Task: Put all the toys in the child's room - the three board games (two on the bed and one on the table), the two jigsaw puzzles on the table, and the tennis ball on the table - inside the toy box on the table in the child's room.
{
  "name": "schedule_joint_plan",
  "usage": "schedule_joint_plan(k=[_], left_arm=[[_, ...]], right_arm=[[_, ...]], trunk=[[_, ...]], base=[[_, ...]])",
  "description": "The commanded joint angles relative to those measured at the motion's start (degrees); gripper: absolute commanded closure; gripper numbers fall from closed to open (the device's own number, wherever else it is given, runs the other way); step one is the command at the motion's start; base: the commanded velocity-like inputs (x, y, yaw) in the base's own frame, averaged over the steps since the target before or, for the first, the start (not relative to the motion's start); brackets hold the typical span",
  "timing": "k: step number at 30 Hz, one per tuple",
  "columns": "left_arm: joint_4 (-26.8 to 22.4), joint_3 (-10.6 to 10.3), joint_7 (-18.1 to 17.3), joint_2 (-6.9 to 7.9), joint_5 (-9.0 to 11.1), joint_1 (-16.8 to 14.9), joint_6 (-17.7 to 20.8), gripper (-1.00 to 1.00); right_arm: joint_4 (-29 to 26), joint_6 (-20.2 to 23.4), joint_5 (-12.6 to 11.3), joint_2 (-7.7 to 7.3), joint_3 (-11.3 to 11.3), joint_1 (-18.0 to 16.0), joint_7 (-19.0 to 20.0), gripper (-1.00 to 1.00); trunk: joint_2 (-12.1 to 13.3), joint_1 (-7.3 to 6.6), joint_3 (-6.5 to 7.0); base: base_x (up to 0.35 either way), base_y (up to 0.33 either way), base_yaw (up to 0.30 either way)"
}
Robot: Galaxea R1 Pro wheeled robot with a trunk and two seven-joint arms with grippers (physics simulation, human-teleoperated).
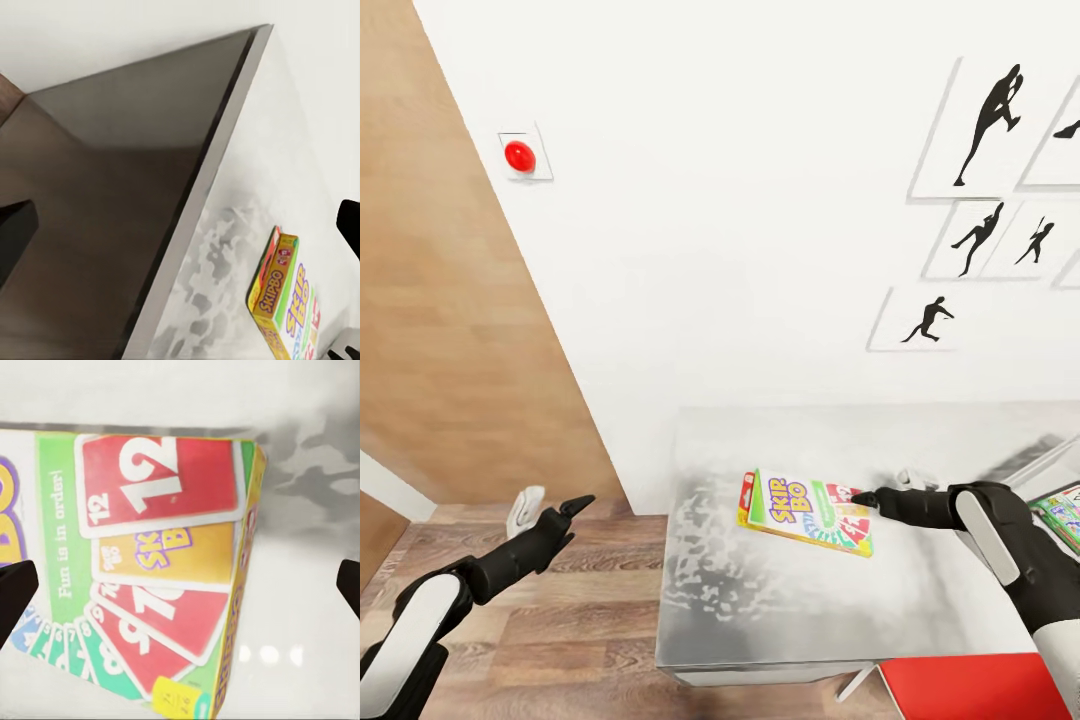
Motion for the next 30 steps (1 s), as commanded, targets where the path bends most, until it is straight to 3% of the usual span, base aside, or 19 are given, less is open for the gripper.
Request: schedule_joint_plan(k=[1,10,30], left_arm=[[-0.04,0.21,0.5,-0.02,0.2,0.08,0.22,-1.0],[0.06,0.74,0.42,-0.02,-1.01,0.65,0.19,-1.0],[0.09,0.86,0.4,-0.17,-1.62,0.99,0.16,-1.0]], right_arm=[[0.4,0.14,0.52,-0.02,0.22,-0.09,0.55,-1.0],[2.03,0.13,0.45,0.01,0.62,-0.54,0.57,-1.0],[3.67,0.16,0.32,-0.03,0.6,-0.83,0.41,-1.0]], trunk=[[-0.11,0.03,-0.1],[-0.11,0.03,-0.1],[-0.11,0.03,-0.1]], base=[[0.0,0.0,0.0],[0.0,0.0,0.0],[0.0,0.0,0.0]])
